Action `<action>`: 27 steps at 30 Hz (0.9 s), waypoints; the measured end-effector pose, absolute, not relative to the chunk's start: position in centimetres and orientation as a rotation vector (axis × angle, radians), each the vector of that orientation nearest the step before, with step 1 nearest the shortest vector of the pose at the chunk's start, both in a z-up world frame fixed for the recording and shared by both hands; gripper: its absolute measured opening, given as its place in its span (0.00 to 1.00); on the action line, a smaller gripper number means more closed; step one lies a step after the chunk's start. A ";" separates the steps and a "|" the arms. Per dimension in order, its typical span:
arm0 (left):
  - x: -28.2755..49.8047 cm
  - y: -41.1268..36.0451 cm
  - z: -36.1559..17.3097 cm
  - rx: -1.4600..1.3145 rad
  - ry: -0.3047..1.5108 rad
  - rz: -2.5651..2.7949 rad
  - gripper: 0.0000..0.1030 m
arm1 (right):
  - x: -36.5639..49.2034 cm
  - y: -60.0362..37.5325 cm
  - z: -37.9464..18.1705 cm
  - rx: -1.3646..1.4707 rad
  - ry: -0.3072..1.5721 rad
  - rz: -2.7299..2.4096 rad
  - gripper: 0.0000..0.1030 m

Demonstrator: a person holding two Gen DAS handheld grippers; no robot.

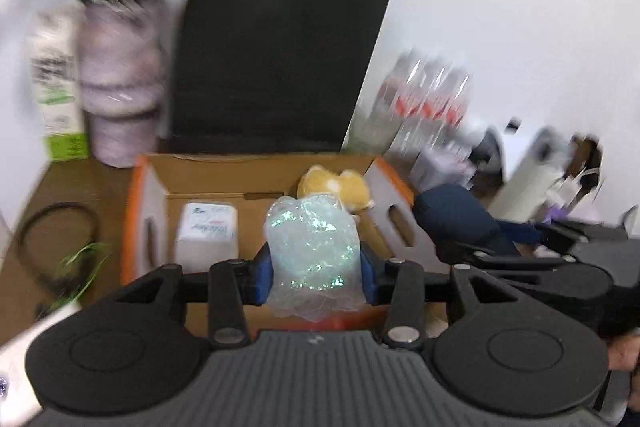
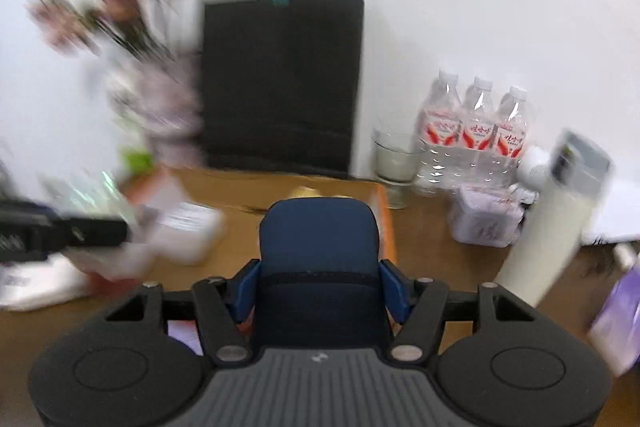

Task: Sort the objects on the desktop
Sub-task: 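Place the plastic bag and navy pouch into the cardboard box with both tools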

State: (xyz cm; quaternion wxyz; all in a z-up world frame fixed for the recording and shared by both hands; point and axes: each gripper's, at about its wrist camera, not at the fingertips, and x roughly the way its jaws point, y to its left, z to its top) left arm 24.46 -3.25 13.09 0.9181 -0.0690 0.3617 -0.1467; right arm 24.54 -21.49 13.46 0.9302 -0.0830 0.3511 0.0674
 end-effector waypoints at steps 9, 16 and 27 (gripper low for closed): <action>36.3 -4.3 4.9 -0.043 0.897 -0.187 0.48 | 35.0 -17.7 7.3 -0.261 0.955 0.113 0.59; 36.4 -2.9 5.1 -0.015 0.824 -0.170 0.75 | 36.2 -19.5 5.3 -0.125 0.953 0.136 0.61; 34.2 -1.9 9.3 -0.003 0.730 -0.170 0.78 | 34.5 -19.7 10.0 -0.092 0.846 0.133 0.71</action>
